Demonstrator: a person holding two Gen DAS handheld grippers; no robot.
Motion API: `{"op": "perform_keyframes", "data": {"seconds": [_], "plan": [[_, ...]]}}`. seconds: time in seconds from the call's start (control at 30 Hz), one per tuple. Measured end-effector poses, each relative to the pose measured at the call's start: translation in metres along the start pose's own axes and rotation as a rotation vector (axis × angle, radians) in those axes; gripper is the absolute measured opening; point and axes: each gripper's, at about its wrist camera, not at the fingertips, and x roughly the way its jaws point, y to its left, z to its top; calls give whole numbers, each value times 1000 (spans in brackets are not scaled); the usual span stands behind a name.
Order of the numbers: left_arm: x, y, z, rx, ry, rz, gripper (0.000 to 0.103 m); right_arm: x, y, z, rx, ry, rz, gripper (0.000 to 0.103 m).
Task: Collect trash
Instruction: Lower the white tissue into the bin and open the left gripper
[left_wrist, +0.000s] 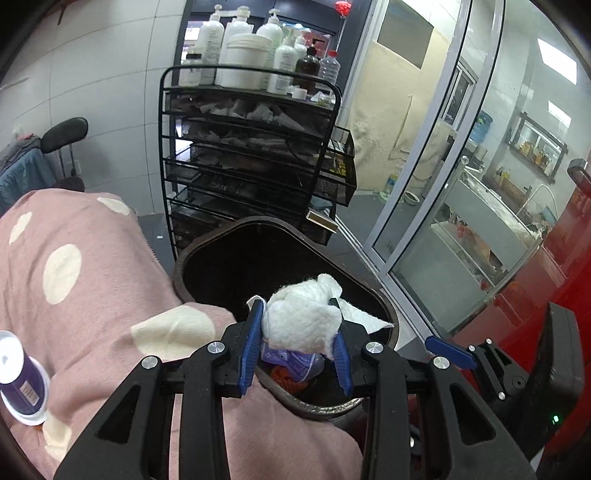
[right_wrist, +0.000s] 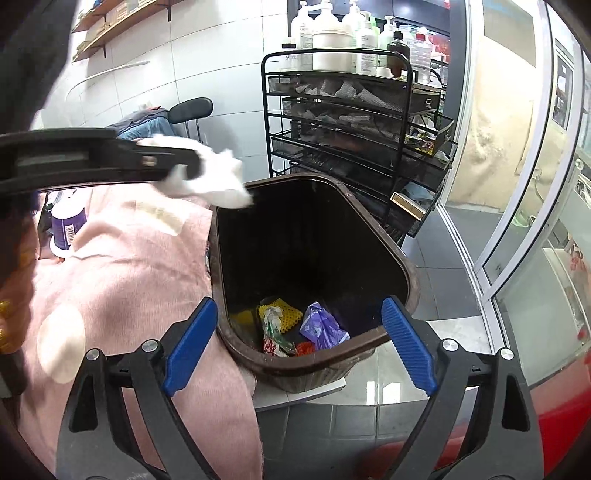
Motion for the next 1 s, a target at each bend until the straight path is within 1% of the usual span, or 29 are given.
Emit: {"op": "perform_keyframes", "data": {"seconds": [0.07, 0.3, 0.5, 0.6, 0.63, 0.67, 0.7, 0.73, 0.77, 0.83, 0.93, 1.0], "plan": [[10, -2, 2, -2, 22, -10, 34, -1, -3, -2, 9, 2, -1, 90], [30, -12, 4, 29, 64, 7, 35, -5, -10, -8, 32, 11, -2, 90], [44, -21, 6, 45, 93, 3, 36, -8, -11, -13, 43, 12, 5, 90], [49, -23, 7, 59, 103, 5, 40, -10, -11, -14, 49, 9, 8, 90], [49, -24, 7, 69, 101, 15, 46, -10, -11, -14, 50, 9, 9, 90], [49, -25, 8, 77, 96, 30, 58, -10, -11, -15, 51, 11, 10, 90], [48, -26, 8, 81, 89, 38, 65, -10, -10, -15, 51, 13, 12, 90], [46, -26, 9, 81, 78, 39, 77, -11, -10, -15, 50, 15, 13, 90], [43, -26, 9, 78, 65, 33, 85, -11, -9, -16, 49, 16, 13, 90], [39, -26, 10, 78, 54, 22, 88, -11, -8, -16, 49, 16, 17, 90], [33, -27, 10, 87, 38, 25, 90, -11, -7, -16, 48, 15, 18, 91], [23, -26, 9, 87, 13, 25, 92, -11, -6, -16, 49, 15, 18, 92]]}}
